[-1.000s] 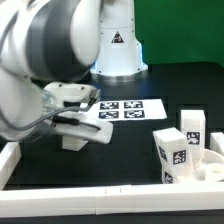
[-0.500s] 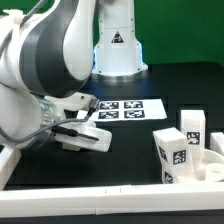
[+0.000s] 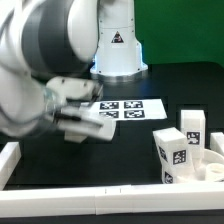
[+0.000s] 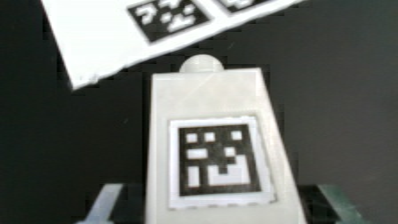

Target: Assemble stool

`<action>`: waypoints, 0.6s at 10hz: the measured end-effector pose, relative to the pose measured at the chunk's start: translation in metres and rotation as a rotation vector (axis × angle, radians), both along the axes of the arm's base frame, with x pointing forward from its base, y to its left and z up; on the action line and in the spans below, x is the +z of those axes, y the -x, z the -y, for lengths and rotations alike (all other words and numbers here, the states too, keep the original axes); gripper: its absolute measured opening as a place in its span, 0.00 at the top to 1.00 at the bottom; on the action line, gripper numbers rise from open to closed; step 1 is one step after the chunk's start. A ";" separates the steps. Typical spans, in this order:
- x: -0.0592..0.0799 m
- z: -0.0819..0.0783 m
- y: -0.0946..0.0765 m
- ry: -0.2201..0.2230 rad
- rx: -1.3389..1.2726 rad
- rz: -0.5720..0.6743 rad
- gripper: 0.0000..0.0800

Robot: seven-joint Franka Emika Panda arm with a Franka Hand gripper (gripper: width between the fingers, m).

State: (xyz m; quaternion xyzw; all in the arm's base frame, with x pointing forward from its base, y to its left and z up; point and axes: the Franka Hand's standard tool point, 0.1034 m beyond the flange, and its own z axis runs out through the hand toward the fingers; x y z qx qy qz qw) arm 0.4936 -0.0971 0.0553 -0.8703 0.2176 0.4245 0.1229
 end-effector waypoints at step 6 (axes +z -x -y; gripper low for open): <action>0.054 -0.038 -0.057 0.192 0.032 0.405 0.58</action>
Offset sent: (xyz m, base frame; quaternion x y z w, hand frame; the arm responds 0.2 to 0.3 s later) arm 0.0000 0.0000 0.0000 0.0000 0.1938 0.0000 0.9810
